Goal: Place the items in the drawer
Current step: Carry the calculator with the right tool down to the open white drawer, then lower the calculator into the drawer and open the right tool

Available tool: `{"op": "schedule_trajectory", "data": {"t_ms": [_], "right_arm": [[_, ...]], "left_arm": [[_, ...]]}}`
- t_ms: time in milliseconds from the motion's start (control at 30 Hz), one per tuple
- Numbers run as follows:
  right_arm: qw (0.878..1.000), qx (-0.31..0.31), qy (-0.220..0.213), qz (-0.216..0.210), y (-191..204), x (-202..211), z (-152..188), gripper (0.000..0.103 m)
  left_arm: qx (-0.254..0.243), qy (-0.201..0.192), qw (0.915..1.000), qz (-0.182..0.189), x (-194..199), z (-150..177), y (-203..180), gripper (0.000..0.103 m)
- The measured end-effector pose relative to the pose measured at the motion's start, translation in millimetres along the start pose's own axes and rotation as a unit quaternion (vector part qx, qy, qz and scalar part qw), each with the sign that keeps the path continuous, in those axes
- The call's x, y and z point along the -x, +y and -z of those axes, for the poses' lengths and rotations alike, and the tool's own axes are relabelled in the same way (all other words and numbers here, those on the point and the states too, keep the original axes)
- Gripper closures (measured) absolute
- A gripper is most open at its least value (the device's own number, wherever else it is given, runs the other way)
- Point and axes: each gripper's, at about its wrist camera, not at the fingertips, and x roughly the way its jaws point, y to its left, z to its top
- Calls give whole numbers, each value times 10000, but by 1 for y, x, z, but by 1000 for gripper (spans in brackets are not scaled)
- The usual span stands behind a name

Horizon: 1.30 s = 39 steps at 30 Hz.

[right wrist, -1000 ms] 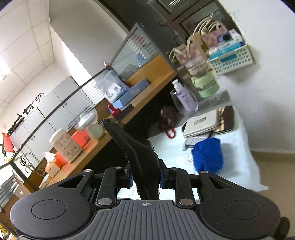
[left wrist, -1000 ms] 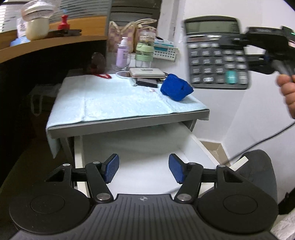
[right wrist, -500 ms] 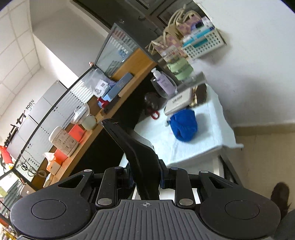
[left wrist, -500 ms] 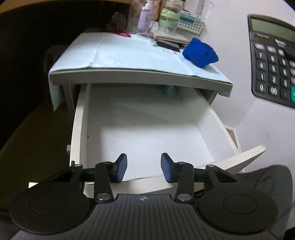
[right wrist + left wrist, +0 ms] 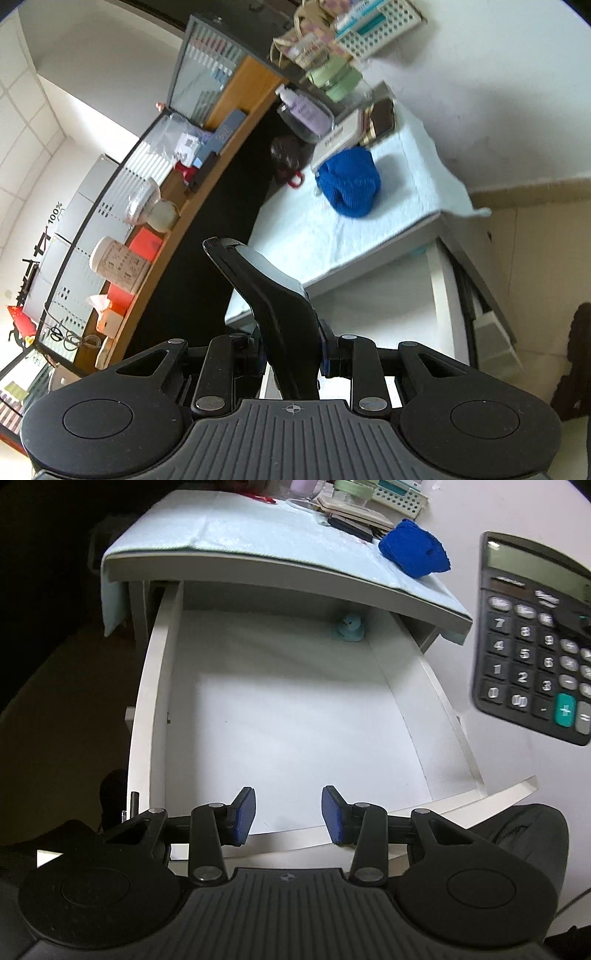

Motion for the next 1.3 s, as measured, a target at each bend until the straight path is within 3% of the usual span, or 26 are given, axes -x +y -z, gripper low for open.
{"op": "schedule_trajectory", "data": {"t_ms": [600, 967, 1300], "right_arm": [[9900, -548, 1299, -110, -11, -108, 28, 75], [9801, -1056, 1678, -53, -26, -179, 49, 75], [9741, -1490, 1702, -48, -42, -222, 57, 75]], "left_arm": [[28, -92, 10000, 16, 27, 45, -2, 56], [20, -167, 9999, 18, 37, 63, 0, 56], [6, -212, 9998, 36, 32, 61, -3, 56]]}}
